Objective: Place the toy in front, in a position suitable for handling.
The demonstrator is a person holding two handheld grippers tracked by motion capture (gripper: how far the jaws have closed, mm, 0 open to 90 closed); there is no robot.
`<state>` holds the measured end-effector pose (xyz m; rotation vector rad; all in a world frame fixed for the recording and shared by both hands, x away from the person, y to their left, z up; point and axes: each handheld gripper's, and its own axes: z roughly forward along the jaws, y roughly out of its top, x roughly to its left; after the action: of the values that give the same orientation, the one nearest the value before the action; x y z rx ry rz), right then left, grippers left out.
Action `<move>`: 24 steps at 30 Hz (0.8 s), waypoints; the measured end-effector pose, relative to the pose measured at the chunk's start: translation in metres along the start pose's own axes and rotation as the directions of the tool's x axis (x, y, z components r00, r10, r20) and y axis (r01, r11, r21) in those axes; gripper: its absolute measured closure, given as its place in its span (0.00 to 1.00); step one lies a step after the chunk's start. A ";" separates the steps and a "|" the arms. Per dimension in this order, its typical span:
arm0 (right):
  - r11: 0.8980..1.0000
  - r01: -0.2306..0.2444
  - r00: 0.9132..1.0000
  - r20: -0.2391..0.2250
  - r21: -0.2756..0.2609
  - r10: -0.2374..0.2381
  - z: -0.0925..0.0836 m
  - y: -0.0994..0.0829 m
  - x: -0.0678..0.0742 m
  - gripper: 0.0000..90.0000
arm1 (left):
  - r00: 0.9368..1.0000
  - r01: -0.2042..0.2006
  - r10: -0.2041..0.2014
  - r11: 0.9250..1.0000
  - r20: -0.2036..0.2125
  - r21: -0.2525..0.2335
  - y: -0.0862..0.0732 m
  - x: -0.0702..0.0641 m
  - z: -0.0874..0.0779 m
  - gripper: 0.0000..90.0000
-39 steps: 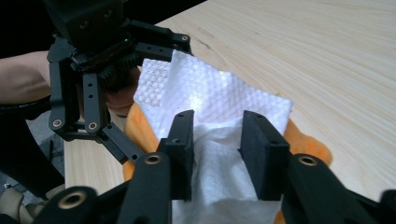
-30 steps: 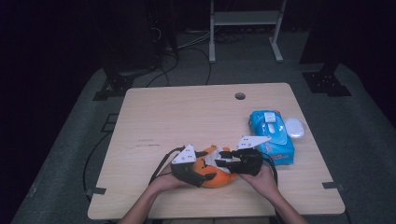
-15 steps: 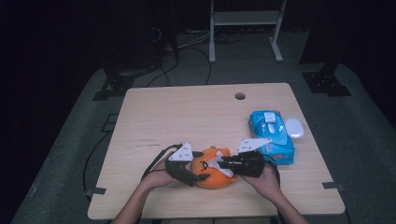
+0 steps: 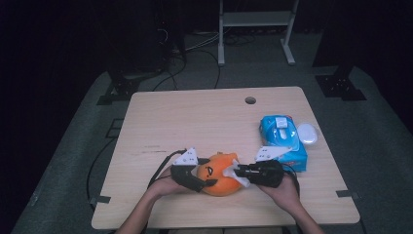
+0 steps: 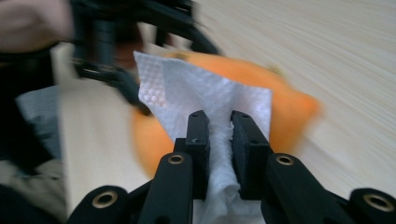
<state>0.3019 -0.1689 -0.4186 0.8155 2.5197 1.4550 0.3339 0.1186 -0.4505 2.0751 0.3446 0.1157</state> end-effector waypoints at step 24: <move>0.999 -0.036 0.998 0.053 0.011 0.036 0.003 -0.008 -0.020 0.85 | 0.999 0.035 -0.034 0.999 0.028 -0.031 -0.003 0.007 0.001 0.23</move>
<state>0.3165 -0.1799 -0.4299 0.8938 2.4900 1.4102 0.3405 0.1215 -0.4541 2.0370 0.3598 0.0710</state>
